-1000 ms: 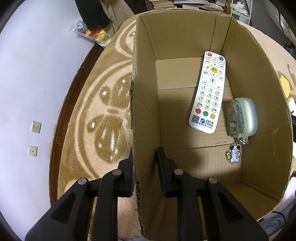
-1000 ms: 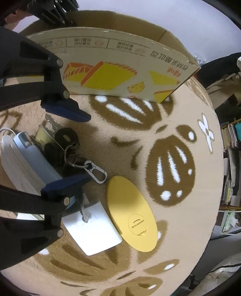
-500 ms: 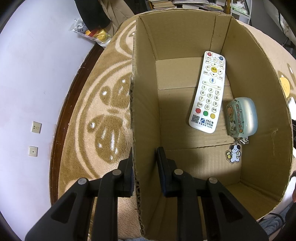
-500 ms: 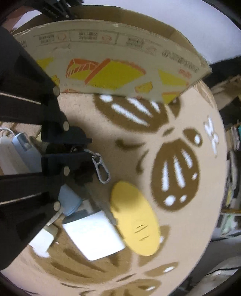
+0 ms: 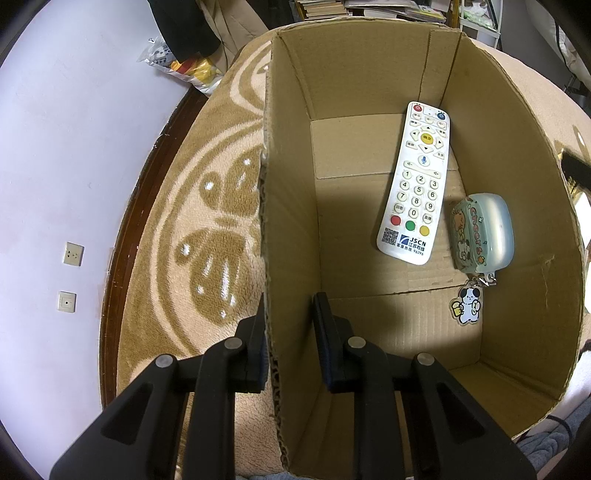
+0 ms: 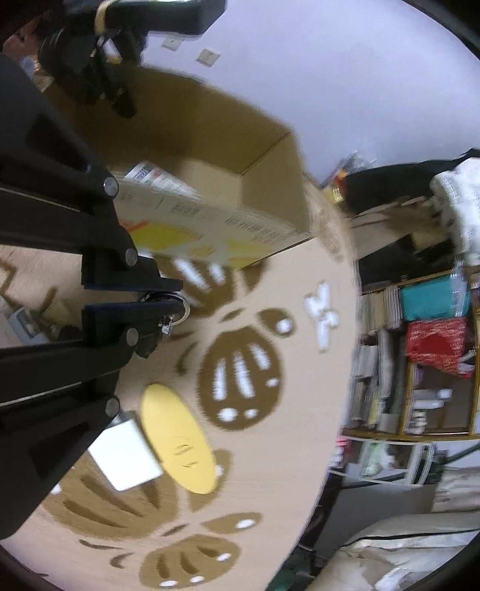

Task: Organize rigid objects

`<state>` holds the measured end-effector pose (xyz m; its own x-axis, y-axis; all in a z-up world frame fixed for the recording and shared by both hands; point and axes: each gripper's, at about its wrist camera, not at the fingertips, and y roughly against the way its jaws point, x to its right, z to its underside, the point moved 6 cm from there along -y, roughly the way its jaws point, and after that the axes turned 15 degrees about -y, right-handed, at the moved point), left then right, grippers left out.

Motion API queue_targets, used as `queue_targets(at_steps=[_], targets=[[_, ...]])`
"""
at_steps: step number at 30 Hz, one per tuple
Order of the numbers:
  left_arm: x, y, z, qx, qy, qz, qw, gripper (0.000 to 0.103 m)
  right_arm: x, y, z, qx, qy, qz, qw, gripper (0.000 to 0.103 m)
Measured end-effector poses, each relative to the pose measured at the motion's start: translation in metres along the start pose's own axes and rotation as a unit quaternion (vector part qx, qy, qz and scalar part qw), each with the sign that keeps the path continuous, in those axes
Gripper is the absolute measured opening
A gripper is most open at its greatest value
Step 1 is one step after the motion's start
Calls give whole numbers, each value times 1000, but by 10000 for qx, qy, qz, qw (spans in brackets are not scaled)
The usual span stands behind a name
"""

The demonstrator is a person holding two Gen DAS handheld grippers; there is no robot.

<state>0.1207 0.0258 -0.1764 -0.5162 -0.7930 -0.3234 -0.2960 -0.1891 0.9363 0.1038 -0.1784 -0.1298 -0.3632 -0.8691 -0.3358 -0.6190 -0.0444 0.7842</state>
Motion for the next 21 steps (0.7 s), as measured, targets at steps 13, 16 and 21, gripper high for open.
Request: queue_targets(at_steps=[13,16,21], targets=[[1,2,-1,-7,-6,-13,10000,21,-74,74,-13,1122,663,-916,9872,5],[2,2,-2,-3,2,2,10000,21,-86,84,-9,1166,782,-1063,9844,5],[1,2,-2,5,8,17,10000,21,-96,83,-1,1102,907,-1223,9822,5]])
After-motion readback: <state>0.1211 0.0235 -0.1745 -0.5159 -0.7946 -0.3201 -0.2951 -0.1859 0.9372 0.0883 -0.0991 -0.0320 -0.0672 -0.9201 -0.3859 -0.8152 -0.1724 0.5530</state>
